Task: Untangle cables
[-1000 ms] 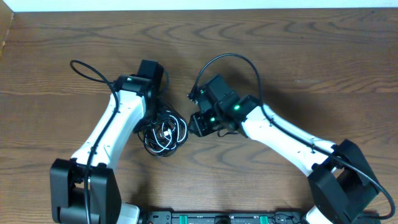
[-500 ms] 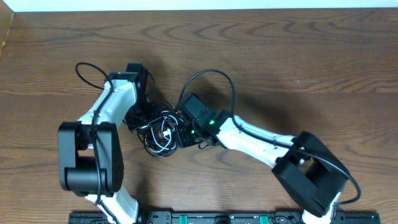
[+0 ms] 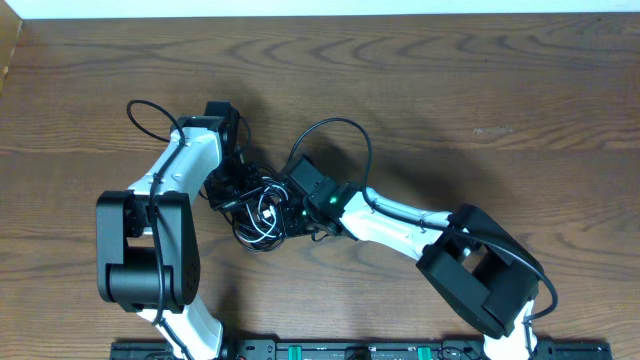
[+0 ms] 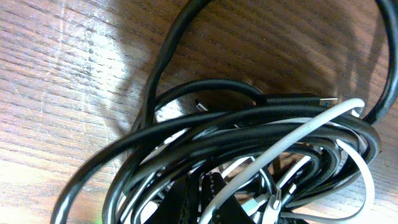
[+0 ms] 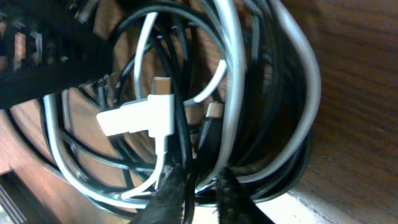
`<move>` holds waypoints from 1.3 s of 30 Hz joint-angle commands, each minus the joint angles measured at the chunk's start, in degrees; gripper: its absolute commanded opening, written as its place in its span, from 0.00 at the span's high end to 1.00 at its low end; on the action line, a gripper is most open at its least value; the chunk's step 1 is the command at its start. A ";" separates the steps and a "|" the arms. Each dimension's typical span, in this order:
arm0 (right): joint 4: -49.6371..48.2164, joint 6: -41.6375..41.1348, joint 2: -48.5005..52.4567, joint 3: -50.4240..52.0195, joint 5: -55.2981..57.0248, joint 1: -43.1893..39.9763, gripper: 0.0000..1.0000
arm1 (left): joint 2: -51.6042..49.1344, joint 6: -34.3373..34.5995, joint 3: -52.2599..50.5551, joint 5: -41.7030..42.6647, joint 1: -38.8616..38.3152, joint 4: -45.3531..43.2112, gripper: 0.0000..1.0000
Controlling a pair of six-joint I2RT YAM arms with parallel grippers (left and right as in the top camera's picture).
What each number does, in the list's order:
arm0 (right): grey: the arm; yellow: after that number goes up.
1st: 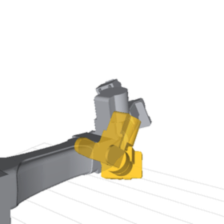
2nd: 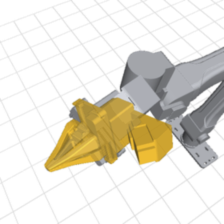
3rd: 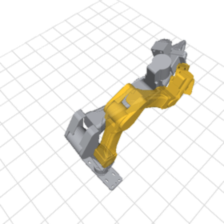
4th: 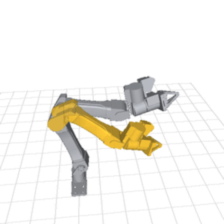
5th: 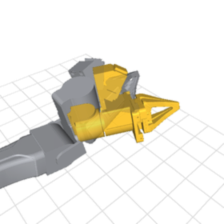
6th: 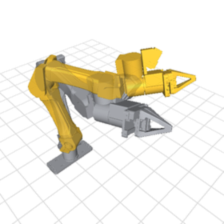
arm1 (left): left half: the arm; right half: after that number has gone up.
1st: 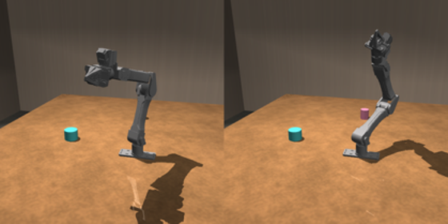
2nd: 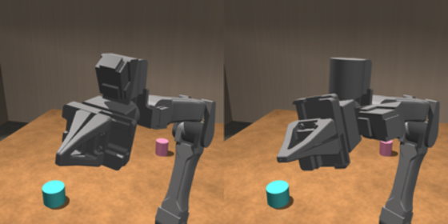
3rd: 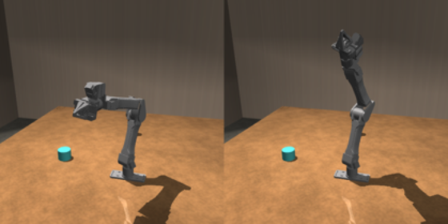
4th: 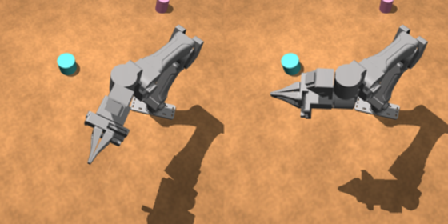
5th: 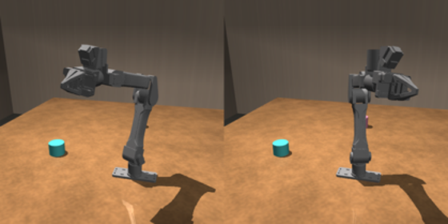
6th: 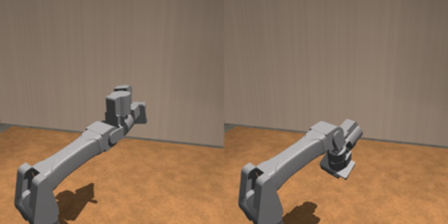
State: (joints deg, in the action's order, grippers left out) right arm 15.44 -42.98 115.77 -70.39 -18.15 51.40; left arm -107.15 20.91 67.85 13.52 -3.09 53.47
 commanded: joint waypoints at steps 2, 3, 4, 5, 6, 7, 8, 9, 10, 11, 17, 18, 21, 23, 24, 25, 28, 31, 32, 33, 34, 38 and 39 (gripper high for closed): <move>-0.31 -1.29 1.79 0.00 1.75 0.15 0.98 | -0.37 -0.35 -0.74 0.87 0.28 -0.24 0.92; -0.28 -1.29 1.79 0.00 1.73 -0.15 0.99 | -0.37 -0.35 -0.81 0.87 0.28 -0.46 0.92; -0.20 -1.25 1.70 0.00 1.64 -0.68 0.99 | -0.37 -0.35 -0.90 0.85 0.28 -0.59 0.92; 0.11 -1.07 1.46 -0.02 1.27 -1.14 0.99 | -0.37 -0.35 -0.96 0.85 0.28 -0.70 0.92; 0.66 -1.05 1.16 0.00 0.68 -1.81 0.99 | -0.37 -0.35 -1.01 0.85 0.28 -0.83 0.92; 1.16 -0.26 0.63 0.00 -0.55 -2.69 0.99 | -0.37 -0.33 -1.07 0.85 0.28 -0.92 0.92; 1.31 1.49 -0.07 0.00 -2.43 -3.56 0.99 | -0.37 -0.33 -1.16 0.85 0.28 -1.11 0.92; 1.25 4.31 -1.14 0.00 -5.73 -4.83 0.99 | -0.37 -0.33 -1.33 0.85 0.28 -1.55 0.92; 1.14 5.62 -1.79 0.00 -7.30 -5.51 0.99 | -0.37 -0.31 -1.44 0.85 0.28 -1.70 0.92; 1.03 6.62 -2.40 -0.02 -8.31 -6.03 0.99 | -0.37 -0.31 -1.60 0.85 0.28 -1.95 0.92; 2.03 10.54 -7.08 0.00 -10.14 -8.83 0.99 | -0.37 0.11 -2.16 0.85 0.28 -2.75 0.92; 2.51 10.58 -7.85 -0.02 -10.14 -9.25 0.99 | -0.37 0.15 -2.19 0.85 0.28 -2.80 0.92; 3.69 13.14 -9.75 0.00 -11.13 -10.45 0.99 | -0.37 0.79 -2.19 0.83 0.28 -2.84 0.92; 4.17 16.55 -10.67 0.00 -13.53 -11.23 0.99 | -0.37 1.31 -2.40 0.83 0.28 -3.15 0.92; 5.03 17.38 -11.23 0.00 -13.97 -11.78 0.99 | -0.37 2.56 -2.86 0.83 0.28 -3.50 0.92; 5.66 17.38 -11.43 0.00 -13.94 -12.13 0.99 | -0.37 2.99 -3.08 0.83 0.28 -3.65 0.92; 7.54 19.17 -12.13 0.00 -13.94 -13.57 0.99 | -0.37 3.21 -3.43 0.83 0.28 -3.82 0.92; 9.81 19.91 -12.28 0.00 -13.92 -15.91 0.99 | -0.37 3.21 -3.50 0.85 0.28 -4.13 0.92; 10.47 19.91 -12.28 0.00 -13.92 -16.48 0.99 | -0.37 3.21 -3.50 0.85 0.28 -4.11 0.92; 11.28 19.91 -12.28 0.00 -13.92 -17.25 0.99 | -0.37 3.21 -3.52 0.85 0.28 -4.13 0.92; 11.87 19.91 -12.28 0.00 -13.92 -17.88 0.99 | -0.37 3.21 -3.52 0.83 0.28 -4.13 0.92; 14.03 19.89 -12.28 0.00 -13.94 -20.74 0.99 | -0.37 3.19 -3.52 0.85 0.28 -4.15 0.92; 14.56 19.89 -12.28 0.00 -13.94 -21.62 0.99 | -0.37 3.19 -3.52 0.83 0.28 -4.17 0.92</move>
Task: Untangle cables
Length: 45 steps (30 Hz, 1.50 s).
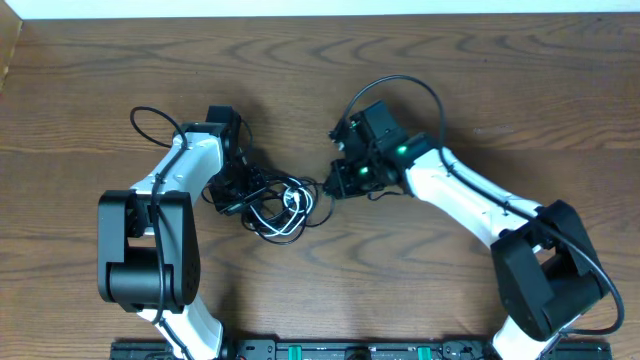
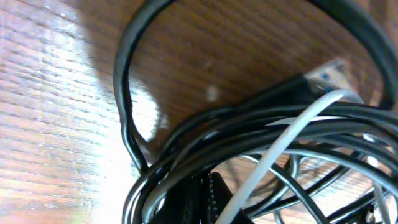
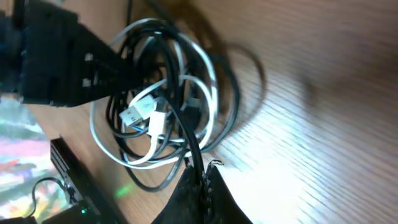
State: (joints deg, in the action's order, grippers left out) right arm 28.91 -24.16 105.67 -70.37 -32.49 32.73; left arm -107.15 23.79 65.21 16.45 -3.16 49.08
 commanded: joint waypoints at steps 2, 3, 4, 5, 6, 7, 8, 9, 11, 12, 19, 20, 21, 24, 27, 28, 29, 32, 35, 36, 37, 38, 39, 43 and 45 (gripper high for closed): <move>2.32 1.07 -2.19 -0.02 0.42 -4.61 0.99 | -0.37 0.31 -0.87 -2.10 0.35 0.22 0.92; 2.89 1.07 -2.19 -0.02 0.39 -5.49 0.99 | -0.37 0.31 -0.85 -2.10 0.35 0.22 0.92; 3.21 1.07 -2.19 -0.02 0.42 -6.03 0.99 | -0.37 0.31 -0.87 -2.08 0.35 0.22 0.92; 3.61 1.09 -2.19 -0.02 0.42 -6.73 0.99 | -0.37 0.31 -0.87 -2.10 0.35 0.22 0.92; 3.93 1.09 -2.19 -0.02 0.42 -7.39 0.99 | -0.37 0.31 -0.87 -2.08 0.35 0.22 0.92; 4.33 1.11 -2.19 -0.02 0.44 -8.17 0.99 | -0.37 0.28 -0.87 -2.10 0.35 0.24 0.92; 4.85 1.09 -2.19 -0.02 0.90 -9.18 0.99 | -0.37 0.28 -0.85 -2.10 0.35 0.24 0.92; 5.38 1.09 -2.19 -0.02 1.40 -9.94 0.99 | -0.37 0.28 -0.85 -2.10 0.35 0.24 0.92; 6.58 1.09 -2.19 -0.02 2.82 -11.47 0.99 | -0.37 0.28 -0.87 -2.10 0.35 0.22 0.92; 7.48 1.07 -2.19 -0.02 4.02 -12.37 0.99 | -0.37 0.28 -0.87 -2.10 0.35 0.24 0.92; 14.03 1.11 -2.19 -0.02 14.38 -16.06 0.99 | -0.37 0.26 -0.85 -2.05 0.35 0.26 0.92; 14.62 1.11 -2.19 -0.02 15.63 -16.39 0.99 | -0.35 0.24 -0.85 -2.01 0.35 0.26 0.92; 15.61 1.11 -2.19 -0.02 17.77 -16.92 0.99 | -0.31 0.20 -0.85 -1.84 0.37 0.24 0.92; 17.79 1.11 -2.19 -0.02 23.50 -18.34 0.99 | 0.59 -1.16 -0.79 -0.31 0.39 0.02 0.92; 19.28 1.09 -2.19 -0.02 28.83 -20.15 0.99 | 2.78 -3.23 -0.79 2.54 0.98 -0.42 0.92; 19.58 1.07 -2.19 -0.02 30.16 -20.90 0.99 | 3.65 -3.19 -0.79 2.60 1.33 -0.44 0.92; 19.69 1.07 -2.19 -0.02 31.19 -21.73 0.99 | 4.70 -3.19 -0.79 2.58 1.81 -0.57 0.92; 19.74 -0.72 -2.16 -0.02 33.09 -25.11 0.99 | 7.87 -2.10 -0.79 2.60 3.65 -0.59 0.93; 19.47 -2.62 -2.19 -0.02 34.12 -28.76 0.99 | 10.14 1.03 -0.79 2.60 5.60 -0.81 0.93; 19.17 -2.73 -2.19 -0.02 34.07 -30.14 0.99 | 10.67 2.21 -0.81 2.58 6.25 -1.03 0.92; 18.97 -3.28 -2.19 -0.02 34.07 -31.21 0.99 | 10.84 3.02 -0.81 2.58 6.73 -1.25 0.92; 18.58 -3.45 -2.19 -0.02 33.88 -32.33 0.99 | 10.84 3.74 -0.81 2.58 7.06 -1.42 0.92; 18.16 -3.43 -2.19 -0.02 33.55 -33.16 0.99 | 10.80 4.31 -0.87 2.54 7.28 -1.55 0.92; 16.46 -2.97 -2.19 -0.02 33.38 -35.41 0.99 | 10.56 4.35 -1.29 1.92 7.21 -2.93 0.92; 15.13 -2.03 -2.16 -0.02 33.31 -35.65 0.99 | 10.36 4.11 -1.36 1.01 7.21 -3.43 0.92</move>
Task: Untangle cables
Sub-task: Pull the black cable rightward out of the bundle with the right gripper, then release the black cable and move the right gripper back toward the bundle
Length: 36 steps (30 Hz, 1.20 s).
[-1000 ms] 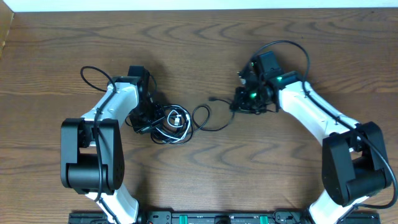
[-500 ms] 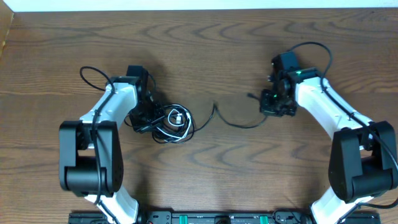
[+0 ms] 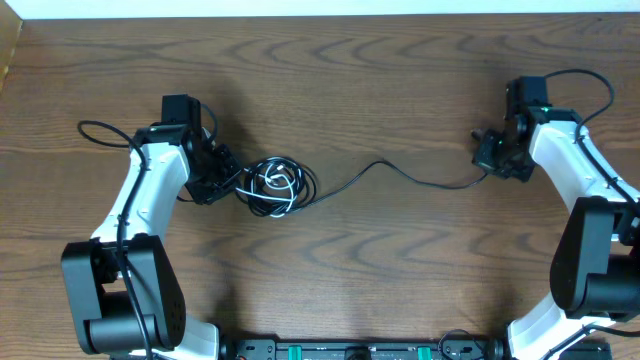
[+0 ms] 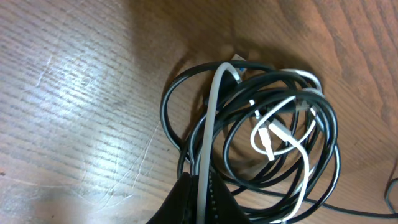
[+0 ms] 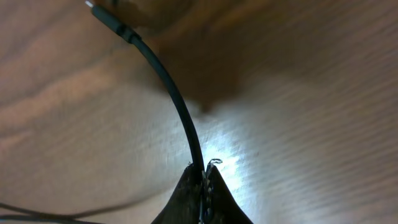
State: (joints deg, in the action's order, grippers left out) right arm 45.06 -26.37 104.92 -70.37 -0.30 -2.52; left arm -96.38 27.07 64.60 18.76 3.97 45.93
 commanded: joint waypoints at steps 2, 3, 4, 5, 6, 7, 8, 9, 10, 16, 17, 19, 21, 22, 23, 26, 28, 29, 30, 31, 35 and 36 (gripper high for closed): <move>-2.95 2.78 -1.42 -0.02 -0.07 -0.33 0.99 | -0.63 0.09 -0.74 -1.90 0.09 -0.46 0.92; -4.00 3.87 -1.42 -0.02 -1.33 -0.31 0.99 | -0.76 -0.35 -0.74 -1.88 0.09 -0.46 0.92; -4.83 4.79 -1.42 -0.02 -2.43 -0.26 0.99 | -0.94 -0.46 -0.74 -1.90 0.09 -0.44 0.92; -5.97 6.23 -1.42 -0.02 -3.80 -0.15 0.99 | -1.07 -0.44 -0.74 -1.90 0.09 -0.44 0.92; -6.91 7.39 -1.42 -0.02 -4.81 -0.02 0.99 | -1.36 -0.44 -0.74 -1.90 0.09 -0.48 0.93; -7.48 7.65 -1.42 -0.02 -5.11 0.07 0.99 | -1.55 -0.44 -0.74 -1.88 0.09 -0.61 0.92; -7.78 7.63 -1.42 -0.02 -5.25 0.17 0.98 | -1.77 -0.44 -0.74 -1.90 0.09 -0.70 0.92; -8.07 7.61 -1.42 -0.02 -5.25 0.28 0.94 | -2.03 -0.44 -0.74 -1.90 0.09 -0.81 0.92; -8.13 7.63 -1.42 -0.02 -5.25 0.39 0.82 | -2.14 -0.42 -0.74 -1.88 0.09 -0.85 0.92; -8.57 8.74 -1.42 -0.02 -5.38 0.48 0.27 | -2.25 -0.44 -0.76 -1.88 0.09 -0.92 0.92; -8.94 9.44 -1.42 -0.04 -6.01 0.48 0.24 | -2.25 -0.44 -0.76 -1.88 0.09 -0.92 0.92; -10.10 10.43 -1.44 -0.24 -8.09 0.48 0.14 | -2.25 -0.44 -0.74 -1.88 0.09 -0.92 0.92; -10.34 11.65 -1.44 -1.22 -11.39 0.48 0.10 | -2.25 -0.44 -0.74 -1.88 0.09 -0.98 0.92; -10.03 12.46 -1.49 -2.14 -14.16 0.48 0.08 | -2.25 -0.44 -0.76 -1.88 0.09 -1.05 0.92; -9.51 12.98 -1.60 -3.06 -16.68 0.48 0.06 | -2.25 -0.44 -0.74 -1.88 0.09 -1.07 0.92; -7.39 13.11 -2.38 -6.19 -24.00 0.55 0.06 | -2.25 -0.44 -0.74 -1.88 0.09 -1.09 0.92; -6.14 11.34 -3.08 -7.54 -26.27 0.90 0.09 | -2.25 -0.44 -0.74 -1.88 0.09 -1.11 0.92; -5.68 10.36 -3.26 -7.80 -26.23 1.11 0.10 | -2.25 -0.44 -0.76 -1.88 0.09 -1.11 0.92; -5.22 9.20 -3.56 -7.96 -26.25 1.40 0.10 | -2.25 -0.44 -0.76 -1.88 0.09 -1.11 0.92; -4.85 8.39 -3.74 -7.96 -26.25 1.66 0.11 | -2.25 -0.44 -0.74 -1.88 0.09 -1.11 0.92; -2.32 6.43 -3.78 -7.93 -26.23 2.78 0.11 | -2.25 -0.44 -0.76 -1.88 0.09 -1.11 0.92; -2.05 6.45 -3.78 -7.93 -26.21 3.02 0.10 | -2.25 -0.44 -0.74 -1.88 0.09 -1.09 0.92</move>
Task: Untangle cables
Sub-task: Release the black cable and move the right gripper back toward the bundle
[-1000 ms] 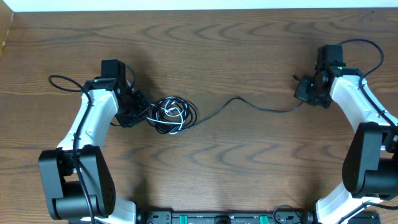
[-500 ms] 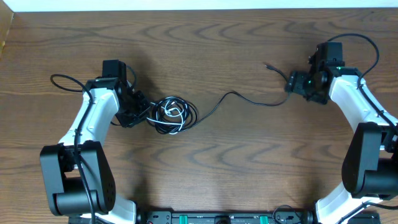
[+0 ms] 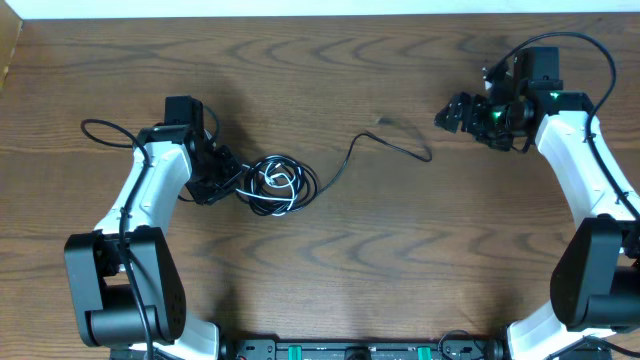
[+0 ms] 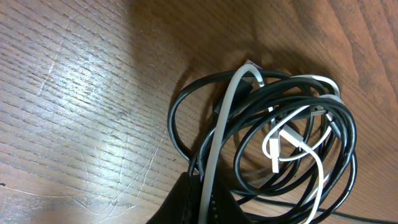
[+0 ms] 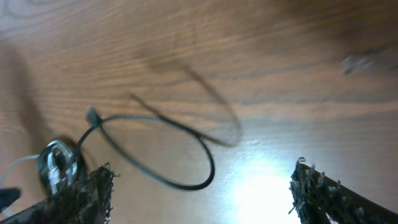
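A tangle of black and white cables (image 3: 278,186) lies left of centre on the wooden table (image 3: 330,280); the left wrist view shows the same tangle (image 4: 280,134). My left gripper (image 3: 225,182) sits at its left edge, shut on a white cable (image 4: 219,130) of the tangle. One black cable (image 3: 385,145) trails loose from the tangle toward the right, its free end curled on the wood (image 5: 168,143). My right gripper (image 3: 455,113) hangs open above the table at the right, apart from that cable, with nothing between its fingers (image 5: 81,193).
The table's far edge meets a white strip (image 3: 320,8) at the top. A black rail with green parts (image 3: 350,350) runs along the near edge. Each arm carries its own black cable loop, at the far left (image 3: 100,130) and top right (image 3: 580,45).
My right gripper has opened and let go of the black cable, and it now sits higher and a little left. The cable's free end has sprung back toward the centre. The left gripper still holds.
Both grippers were at the tangle, close together. Then the right gripper, shut on a black cable, was a little to the right. Later that cable lay stretched far to the right while the left held the tangle. Now it lies loose, released.
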`<move>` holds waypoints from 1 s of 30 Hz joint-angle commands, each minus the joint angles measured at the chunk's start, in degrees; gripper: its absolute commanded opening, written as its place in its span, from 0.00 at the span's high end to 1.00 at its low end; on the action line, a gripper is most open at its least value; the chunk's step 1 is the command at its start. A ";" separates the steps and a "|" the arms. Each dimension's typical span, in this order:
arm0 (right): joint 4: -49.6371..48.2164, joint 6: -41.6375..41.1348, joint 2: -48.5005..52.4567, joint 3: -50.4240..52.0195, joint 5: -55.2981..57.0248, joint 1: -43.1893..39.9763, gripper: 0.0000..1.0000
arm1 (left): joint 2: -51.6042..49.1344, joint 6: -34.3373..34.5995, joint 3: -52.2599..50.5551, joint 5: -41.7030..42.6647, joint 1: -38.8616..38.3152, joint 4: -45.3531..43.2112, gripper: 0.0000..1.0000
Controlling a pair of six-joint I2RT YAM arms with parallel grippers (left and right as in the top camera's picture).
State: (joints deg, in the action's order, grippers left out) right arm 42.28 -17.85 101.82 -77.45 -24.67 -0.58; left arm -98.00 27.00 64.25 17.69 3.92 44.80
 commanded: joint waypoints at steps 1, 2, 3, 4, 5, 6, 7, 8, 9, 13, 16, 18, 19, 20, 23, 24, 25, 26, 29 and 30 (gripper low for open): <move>0.76 -2.10 -0.68 -0.85 -1.86 1.29 0.10 | -0.63 -0.37 -0.39 -0.81 0.13 0.02 0.92; 0.76 -2.10 -0.68 -0.85 -1.95 1.49 0.10 | -0.63 -0.37 -0.42 -0.81 0.13 0.04 0.92; 0.79 -2.08 -0.68 -0.85 -2.47 1.79 0.11 | -0.63 -0.37 -0.42 -0.81 0.13 0.02 0.92; 0.81 -2.08 -0.66 -0.83 -3.37 2.16 0.14 | -0.63 -0.37 -0.39 -0.81 0.13 0.02 0.92; 0.85 -2.05 -0.68 -0.76 -4.96 2.84 0.19 | -0.63 -0.37 -0.39 -0.81 0.13 0.02 0.92; 0.98 -2.03 -0.66 -0.72 -6.58 3.61 0.24 | -0.63 -0.37 -0.42 -0.81 0.13 0.04 0.92; 1.01 -2.03 -0.66 -0.72 -7.82 4.37 0.27 | -0.63 -0.37 -0.42 -0.81 0.13 0.04 0.92; 0.98 -2.03 -0.66 -0.72 -8.74 5.20 0.31 | -0.63 -0.37 -0.39 -0.81 0.13 0.02 0.92; 0.98 -2.05 -0.68 -0.72 -9.40 6.19 0.39 | -0.63 -0.37 -0.42 -0.81 0.13 0.04 0.92; 0.90 -2.10 -0.59 -0.70 -9.57 11.56 0.57 | -0.63 -0.37 -0.42 -0.81 0.13 0.07 0.92; 0.76 -4.68 -0.57 -0.70 -9.11 15.47 0.57 | -0.63 -0.37 -0.42 -0.81 0.13 0.07 0.92; 0.74 -7.98 -0.57 -0.70 -7.17 17.88 0.57 | -0.63 -0.37 -0.39 -0.81 0.13 0.04 0.92; 0.74 -9.53 -0.57 -0.70 -5.66 18.86 0.56 | -0.63 -0.37 -0.42 -0.81 0.13 0.04 0.92; 0.74 -11.72 -0.55 -0.68 -3.26 20.06 0.55 | -0.63 -0.37 -0.39 -0.81 0.13 0.07 0.92; 0.74 -19.04 -0.55 -0.22 4.72 23.41 0.55 | -0.63 -0.37 -0.42 -0.81 0.13 0.07 0.92; 0.44 -21.29 -0.50 0.07 6.58 24.44 0.55 | -0.63 -0.37 -0.42 -0.81 0.13 0.07 0.92; -0.28 -23.52 -0.46 0.46 8.22 25.59 0.55 | -0.63 -0.37 -0.39 -0.81 0.13 0.07 0.92; -1.18 -24.98 -0.44 0.87 9.18 26.51 0.55 | -0.63 -0.37 -0.39 -0.81 0.13 0.07 0.92; -5.38 -27.74 -0.44 2.60 11.47 29.38 0.55 | -0.63 -0.37 -0.39 -0.81 0.13 0.07 0.92; -6.78 -28.35 -0.44 3.13 11.93 30.25 0.55 | -0.63 -0.37 -0.42 -0.81 0.13 0.07 0.92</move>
State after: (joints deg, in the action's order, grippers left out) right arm 37.23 -39.97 101.82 -76.05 -18.09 27.35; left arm -98.00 27.00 64.25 17.69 3.92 44.75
